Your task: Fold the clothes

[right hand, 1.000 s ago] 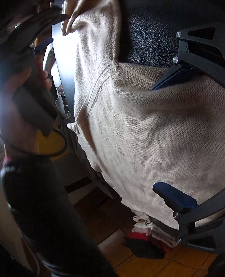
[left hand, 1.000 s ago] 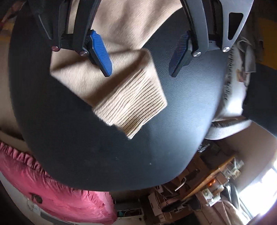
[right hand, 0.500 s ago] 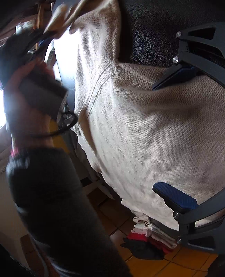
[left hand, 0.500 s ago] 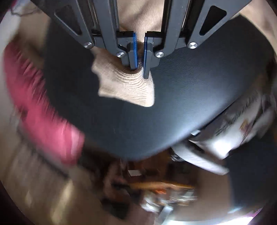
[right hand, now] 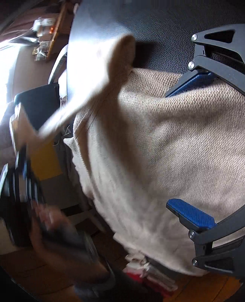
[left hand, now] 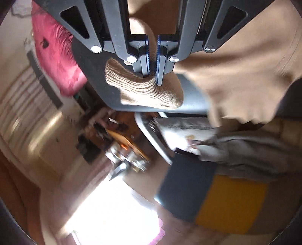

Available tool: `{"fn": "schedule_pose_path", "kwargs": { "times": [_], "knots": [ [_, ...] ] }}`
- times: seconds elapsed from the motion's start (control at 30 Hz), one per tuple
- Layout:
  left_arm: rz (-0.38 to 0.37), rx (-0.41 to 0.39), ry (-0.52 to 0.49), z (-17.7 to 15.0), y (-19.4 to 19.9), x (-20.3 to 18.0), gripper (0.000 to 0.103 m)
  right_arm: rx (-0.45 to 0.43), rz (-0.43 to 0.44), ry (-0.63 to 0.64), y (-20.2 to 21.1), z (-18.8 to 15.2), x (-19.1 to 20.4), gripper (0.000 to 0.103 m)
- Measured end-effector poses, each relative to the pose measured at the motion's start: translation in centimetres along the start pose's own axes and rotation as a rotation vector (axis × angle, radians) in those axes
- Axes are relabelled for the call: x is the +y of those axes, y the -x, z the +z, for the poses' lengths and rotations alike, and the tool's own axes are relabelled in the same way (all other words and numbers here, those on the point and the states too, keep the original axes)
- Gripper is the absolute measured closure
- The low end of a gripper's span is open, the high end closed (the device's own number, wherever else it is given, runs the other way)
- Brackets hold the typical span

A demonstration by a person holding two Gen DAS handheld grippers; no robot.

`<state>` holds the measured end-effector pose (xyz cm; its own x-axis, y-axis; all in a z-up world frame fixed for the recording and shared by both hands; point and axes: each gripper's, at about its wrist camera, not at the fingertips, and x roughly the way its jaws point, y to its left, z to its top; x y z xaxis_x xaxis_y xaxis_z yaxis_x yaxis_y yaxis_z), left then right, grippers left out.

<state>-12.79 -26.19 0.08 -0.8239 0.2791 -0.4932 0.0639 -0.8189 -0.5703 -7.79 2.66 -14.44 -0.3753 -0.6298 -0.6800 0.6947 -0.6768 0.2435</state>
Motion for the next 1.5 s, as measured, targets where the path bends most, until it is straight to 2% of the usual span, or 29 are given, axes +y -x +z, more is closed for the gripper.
{"fn": "schedule_pose_path", "kwargs": {
  "times": [0.23, 0.33, 0.43, 0.5, 0.6, 0.77, 0.87, 0.93, 1.0, 1.03, 1.1, 1.13, 1.23, 1.3, 1.37, 1.4, 1.47, 1.5],
  "knots": [
    [0.085, -0.078, 0.2, -7.7, 7.6, 8.1, 0.099, 0.061, -0.126, 0.099, -1.2, 0.0, 1.7, 0.0],
    [0.127, -0.063, 0.272, -10.6, 9.1, 11.3, 0.099, 0.068, -0.138, 0.105, -1.3, 0.0, 1.8, 0.0],
    [0.139, -0.034, 0.34, -13.0, 9.7, 13.8, 0.099, 0.073, -0.145, 0.106, -1.3, 0.0, 1.8, 0.0],
    [0.124, -0.04, 0.39, -14.1, 10.7, 15.0, 0.09, 0.076, -0.15, 0.107, -1.3, 0.1, 1.8, 0.0],
    [0.108, -0.053, 0.459, -15.6, 12.3, 16.8, 0.083, 0.076, -0.156, 0.108, -1.3, 0.1, 1.8, 0.0],
    [0.251, -0.069, 0.453, -15.7, 14.5, 18.3, 0.075, 0.066, -0.159, 0.109, -1.3, 0.0, 1.9, 0.0],
    [0.342, -0.065, 0.367, -15.4, 15.3, 17.2, 0.071, 0.061, -0.161, 0.11, -1.2, 0.0, 2.0, 0.0],
    [0.35, -0.038, 0.185, -15.1, 14.7, 14.0, 0.065, 0.059, -0.161, 0.11, -1.1, -0.1, 1.9, 0.0],
    [0.348, -0.008, -0.025, -14.7, 13.8, 10.3, 0.052, 0.056, -0.162, 0.111, -1.0, -0.1, 1.9, 0.0],
    [0.35, 0.009, -0.131, -14.6, 13.2, 8.4, 0.051, 0.055, -0.162, 0.111, -1.0, -0.1, 1.9, 0.0],
    [0.389, 0.071, -0.335, -15.0, 11.4, 5.1, 0.043, 0.054, -0.162, 0.111, -1.0, -0.1, 1.9, 0.0],
    [0.411, 0.1, -0.411, -15.1, 10.5, 4.1, 0.042, 0.053, -0.161, 0.111, -0.9, -0.2, 1.9, 0.0],
    [0.44, 0.179, -0.529, -16.0, 8.6, 3.4, 0.042, 0.051, -0.161, 0.111, -0.8, -0.2, 2.0, 0.0],
    [0.482, 0.21, -0.552, -16.3, 7.7, 4.0, 0.042, 0.05, -0.16, 0.111, -0.7, -0.2, 2.0, 0.0],
    [0.516, 0.24, -0.508, -15.7, 6.9, 5.4, 0.046, 0.05, -0.159, 0.111, -0.6, -0.3, 2.0, 0.0],
    [0.516, 0.258, -0.445, -15.1, 6.4, 6.3, 0.065, 0.048, -0.16, 0.11, -0.6, 0.1, 2.0, 0.0],
    [0.458, 0.249, -0.251, -13.7, 6.9, 8.7, 0.09, 0.04, -0.161, 0.108, -0.7, 1.6, 2.2, 0.0],
    [0.389, 0.214, -0.111, -12.9, 7.9, 10.5, 0.093, 0.035, -0.162, 0.107, -0.7, 2.3, 2.3, 0.0]
  ]
}}
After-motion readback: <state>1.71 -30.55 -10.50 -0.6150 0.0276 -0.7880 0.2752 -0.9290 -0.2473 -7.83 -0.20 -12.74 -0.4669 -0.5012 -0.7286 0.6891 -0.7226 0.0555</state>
